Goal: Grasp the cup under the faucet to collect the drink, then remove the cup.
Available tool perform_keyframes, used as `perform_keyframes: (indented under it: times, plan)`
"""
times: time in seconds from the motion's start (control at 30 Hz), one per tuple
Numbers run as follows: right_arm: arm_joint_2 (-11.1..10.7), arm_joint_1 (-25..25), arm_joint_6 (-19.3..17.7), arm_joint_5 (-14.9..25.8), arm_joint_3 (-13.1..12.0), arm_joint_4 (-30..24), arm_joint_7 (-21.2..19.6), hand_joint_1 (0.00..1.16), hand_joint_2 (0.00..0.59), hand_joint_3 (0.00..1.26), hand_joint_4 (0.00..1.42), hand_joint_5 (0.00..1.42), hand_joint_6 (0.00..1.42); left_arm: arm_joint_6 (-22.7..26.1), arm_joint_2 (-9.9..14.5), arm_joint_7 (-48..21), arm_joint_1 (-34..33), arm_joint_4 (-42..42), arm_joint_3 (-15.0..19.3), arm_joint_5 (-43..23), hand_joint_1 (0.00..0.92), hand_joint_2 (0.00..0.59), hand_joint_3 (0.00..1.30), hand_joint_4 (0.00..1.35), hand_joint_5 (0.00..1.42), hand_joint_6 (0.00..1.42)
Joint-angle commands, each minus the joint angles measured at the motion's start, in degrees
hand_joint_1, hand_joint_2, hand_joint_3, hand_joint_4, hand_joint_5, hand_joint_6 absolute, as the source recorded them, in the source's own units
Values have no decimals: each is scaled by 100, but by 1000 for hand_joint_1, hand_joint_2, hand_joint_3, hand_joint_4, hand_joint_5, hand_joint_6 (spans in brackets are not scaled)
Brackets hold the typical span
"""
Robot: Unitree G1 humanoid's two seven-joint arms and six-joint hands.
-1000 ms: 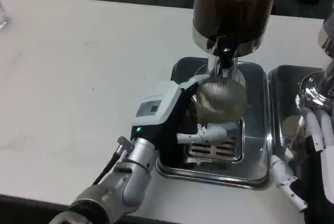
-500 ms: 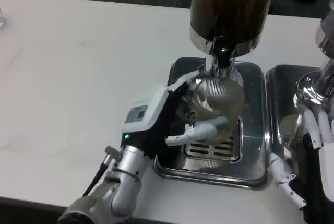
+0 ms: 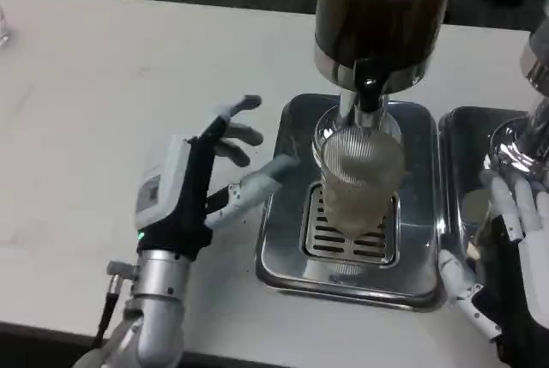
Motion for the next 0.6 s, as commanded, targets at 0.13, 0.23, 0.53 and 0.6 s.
perform_keyframes:
  times: [0.13, 0.23, 0.53, 0.6]
  plan:
    - [-152, -77, -163, -58, 67, 152, -88, 148, 440, 64, 0, 0, 36, -514, 515, -745, 629, -976, 472, -540, 0, 0, 200, 304, 443, 271]
    - [-189, -80, -205, -62, 85, 157, -68, 234, 430, 16, 0, 0, 34, -640, 633, -1282, 912, -1658, 669, -913, 0, 0, 177, 249, 395, 259]
    - [-214, -126, -294, 60, 108, 124, 64, 283, 414, 0, 0, 0, 34, -279, 971, -4902, 1042, -3413, 760, -3663, 0, 0, 0, 0, 0, 0]
    - [-225, -130, -332, 98, 100, 127, 91, 307, 406, 0, 0, 0, 34, -88, 932, -5557, 973, -3639, 835, -4204, 0, 0, 0, 0, 0, 0]
